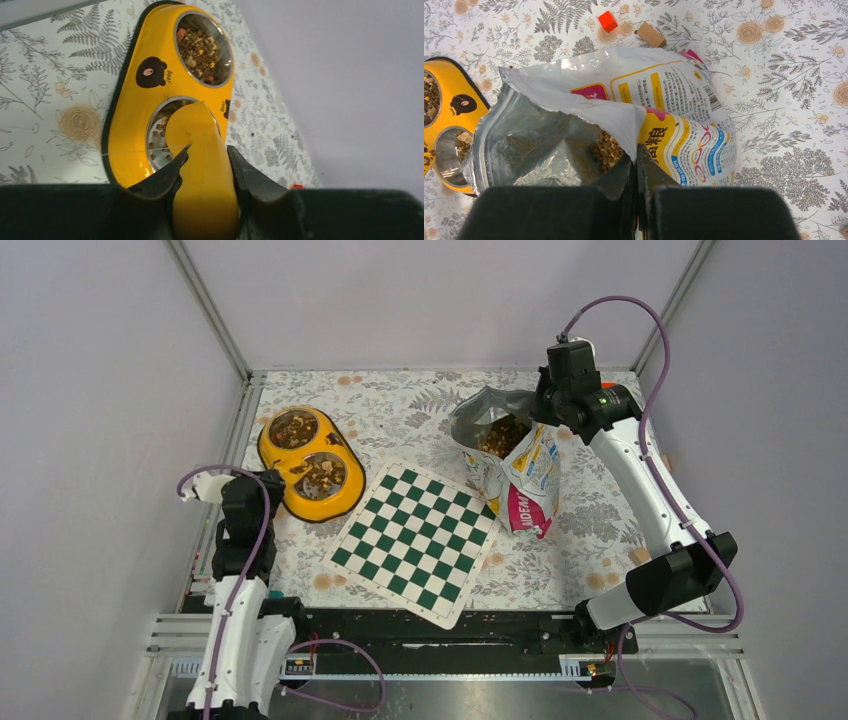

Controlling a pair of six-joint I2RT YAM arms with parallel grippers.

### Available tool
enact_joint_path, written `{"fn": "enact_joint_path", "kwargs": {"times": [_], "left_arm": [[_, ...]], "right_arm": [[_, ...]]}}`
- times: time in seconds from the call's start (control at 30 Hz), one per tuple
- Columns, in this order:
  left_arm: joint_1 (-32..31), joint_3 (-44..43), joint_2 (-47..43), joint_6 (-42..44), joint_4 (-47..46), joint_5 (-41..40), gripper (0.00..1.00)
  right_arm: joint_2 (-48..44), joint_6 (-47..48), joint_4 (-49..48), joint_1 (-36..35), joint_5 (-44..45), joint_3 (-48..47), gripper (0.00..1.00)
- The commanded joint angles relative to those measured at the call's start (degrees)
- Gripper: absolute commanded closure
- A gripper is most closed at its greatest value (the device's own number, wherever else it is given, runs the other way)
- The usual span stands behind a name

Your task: Serve the pet food

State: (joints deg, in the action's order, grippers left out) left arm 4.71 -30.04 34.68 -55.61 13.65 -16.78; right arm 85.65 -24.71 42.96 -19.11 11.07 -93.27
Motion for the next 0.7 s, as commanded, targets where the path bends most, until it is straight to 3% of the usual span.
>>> {"fn": "enact_joint_path", "kwargs": {"times": [0.0,0.47,0.67], "left_arm": [[0.29,-5.09,3.34,2.70,4.17,-2.56,1.00],[-0.50,-14.66,15.64,11.36,9.40,0.12,1.00],[-4.34,-19.37,16.99,16.63,11.86,-5.72,1.00]], "right_arm": [[-1.22,0.21,-5.51,0.31,1.89,-0.59,1.00],[-1.03,0.20,-5.49,0.26,2.30,-0.59,1.00],[-1.09,0.25,-5.49,0.31,2.47,-0.59,1.00]]}}
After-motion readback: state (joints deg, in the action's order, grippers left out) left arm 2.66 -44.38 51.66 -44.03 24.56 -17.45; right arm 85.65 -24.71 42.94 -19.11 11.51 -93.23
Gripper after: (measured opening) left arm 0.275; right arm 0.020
